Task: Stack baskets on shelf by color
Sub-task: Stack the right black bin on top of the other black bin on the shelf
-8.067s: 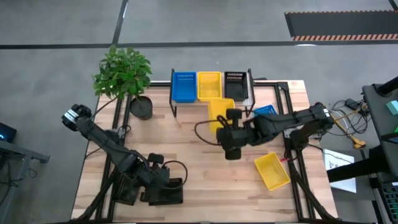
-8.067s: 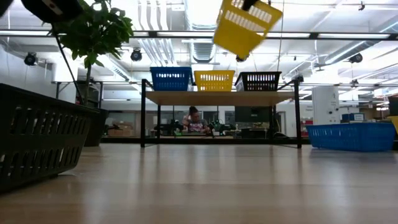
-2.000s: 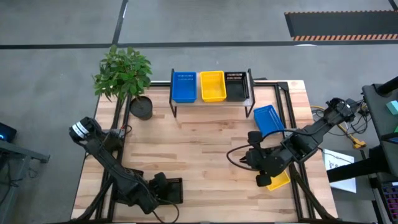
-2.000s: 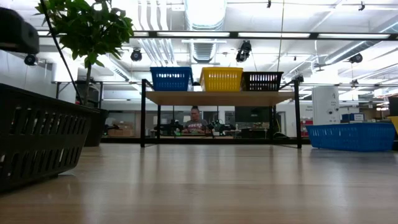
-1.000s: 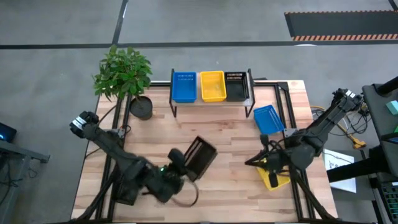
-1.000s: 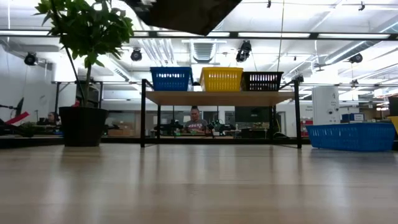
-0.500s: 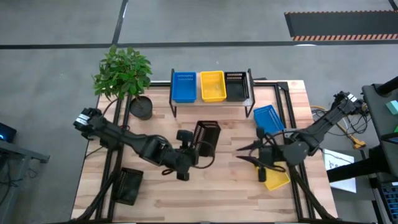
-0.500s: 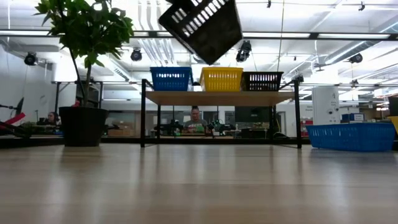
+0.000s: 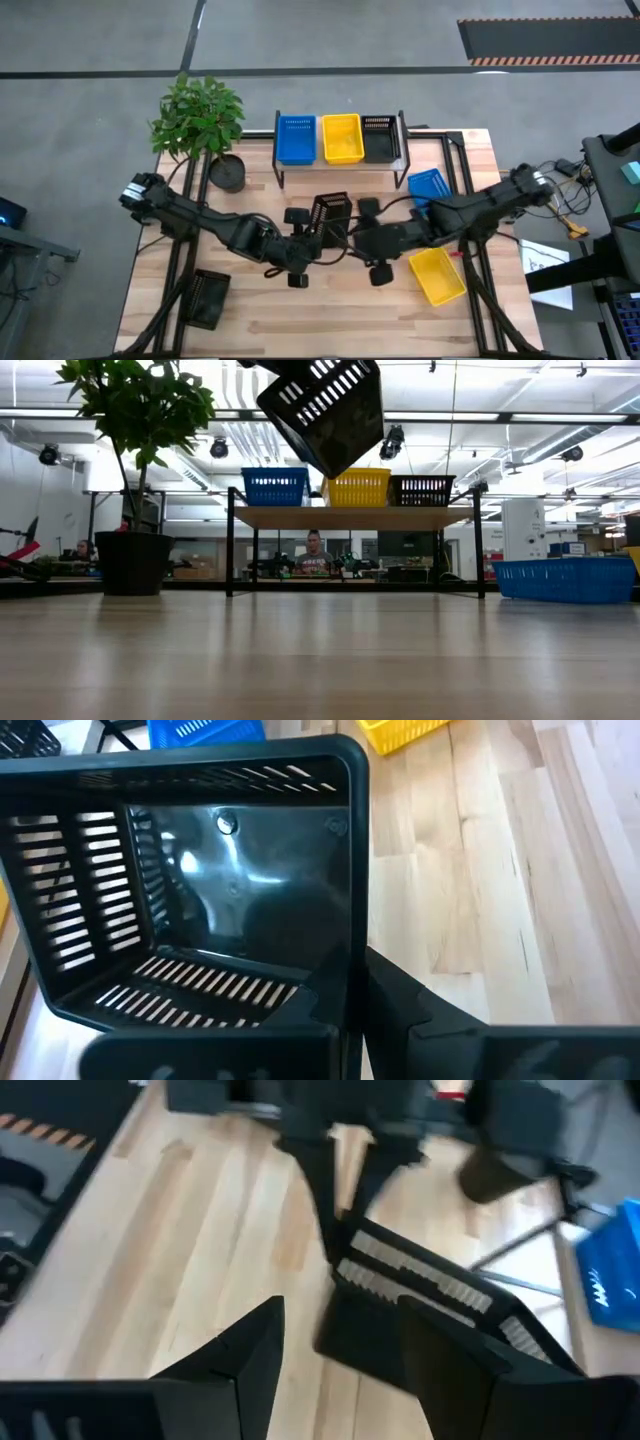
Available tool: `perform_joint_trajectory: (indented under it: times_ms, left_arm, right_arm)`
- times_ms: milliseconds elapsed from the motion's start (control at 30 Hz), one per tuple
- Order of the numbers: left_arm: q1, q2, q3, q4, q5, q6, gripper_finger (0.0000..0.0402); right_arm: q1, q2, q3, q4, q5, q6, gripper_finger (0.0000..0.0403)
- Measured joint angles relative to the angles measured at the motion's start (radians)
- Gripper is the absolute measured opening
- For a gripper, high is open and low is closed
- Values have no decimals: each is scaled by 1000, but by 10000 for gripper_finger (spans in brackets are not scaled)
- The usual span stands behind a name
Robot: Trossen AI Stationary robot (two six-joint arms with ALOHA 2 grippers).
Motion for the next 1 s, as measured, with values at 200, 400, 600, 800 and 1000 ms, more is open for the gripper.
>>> perform_joint_trajectory:
  times_ms: [200, 400, 600, 800, 1000]
  left_arm:
    - [0, 0, -2, 1, -1, 1, 0]
    - [3, 0, -2, 15, -5, 10, 0]
    - [4, 0, -2, 15, -6, 33, 0]
    - [4, -3, 4, 49, -5, 61, 0]
    - [4, -5, 3, 94, 3, 97, 0]
  right_arm:
    - [-37, 131, 173, -91, -56, -66, 183]
    - [-47, 237, 295, -188, -54, -69, 183]
    - [-58, 303, 374, -288, -48, -43, 183]
    - [-64, 319, 381, -322, -48, -37, 182]
    - [-75, 320, 377, -340, -52, -33, 170]
